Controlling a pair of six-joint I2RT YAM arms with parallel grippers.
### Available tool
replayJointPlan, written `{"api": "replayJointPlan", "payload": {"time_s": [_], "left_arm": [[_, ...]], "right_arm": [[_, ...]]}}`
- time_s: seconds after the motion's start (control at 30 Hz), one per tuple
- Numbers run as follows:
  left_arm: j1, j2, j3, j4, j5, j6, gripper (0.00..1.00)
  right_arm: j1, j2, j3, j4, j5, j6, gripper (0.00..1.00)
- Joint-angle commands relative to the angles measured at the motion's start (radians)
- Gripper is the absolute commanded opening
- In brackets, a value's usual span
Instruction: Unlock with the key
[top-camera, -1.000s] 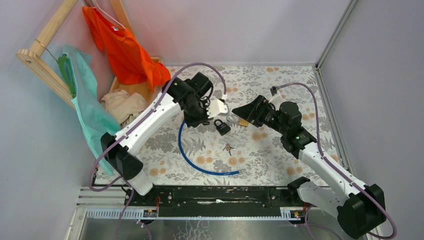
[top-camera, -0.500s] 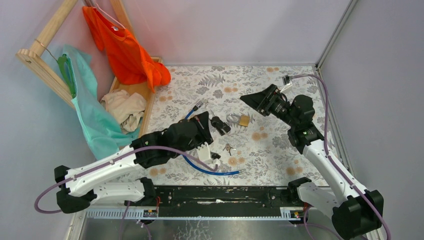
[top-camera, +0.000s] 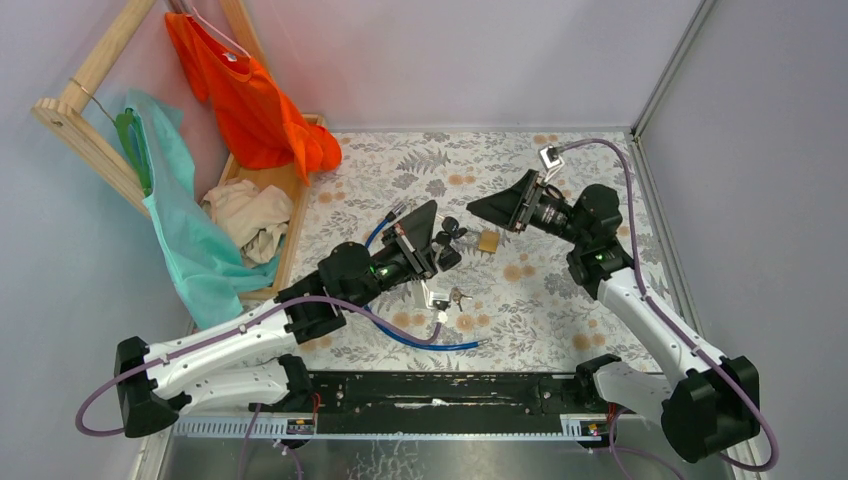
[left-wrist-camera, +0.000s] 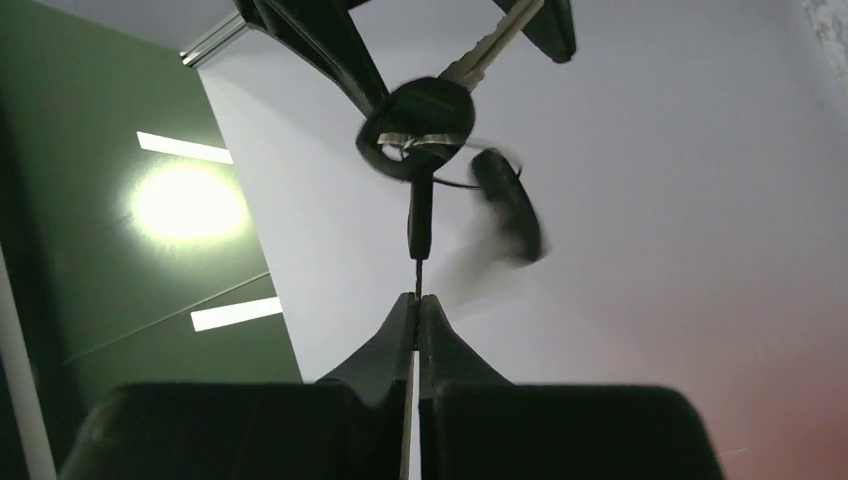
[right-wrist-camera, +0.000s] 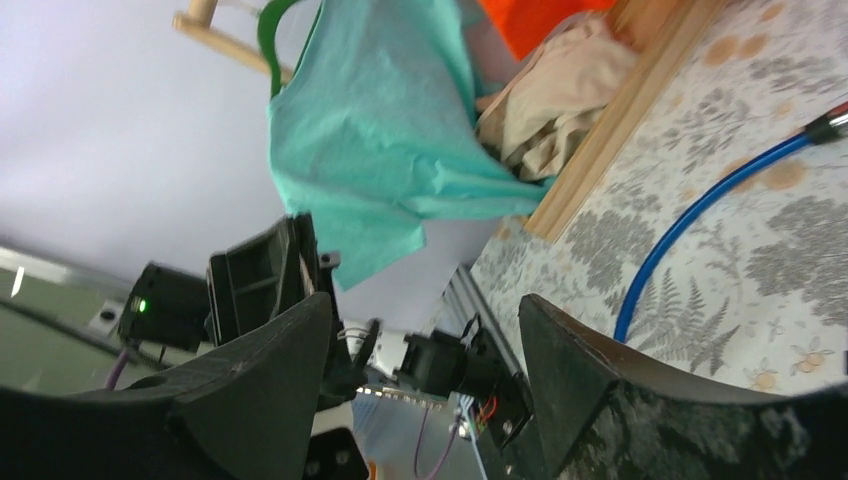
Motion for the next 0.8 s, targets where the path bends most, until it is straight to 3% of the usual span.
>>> {"api": "replayJointPlan", "payload": {"time_s": [0.0, 0.3, 0.63, 0.77], "left_arm": [[0.007, -0.011, 0.001, 0.137, 0.037, 0.472, 0.0], [0.015, -0.037, -0.008, 0.179, 0.181, 0.497, 0.0], [0.017, -0.048, -0.034, 0.198, 0.161, 0.483, 0.0], [0.017, -0.043, -0.036, 0.206, 0.151, 0.482, 0.0]], "right_arm": [[0.061, -0.021, 0.054, 0.108, -0.109, -0.025, 0.74], [0.078, -0.049, 0.061, 0.185, -0.136, -0.021, 0.73], [0.079, -0.054, 0.024, 0.432, -0.191, 0.092, 0.57], [0.108, -0.03, 0.037, 0.434, -0.215, 0.091, 0.51]]}}
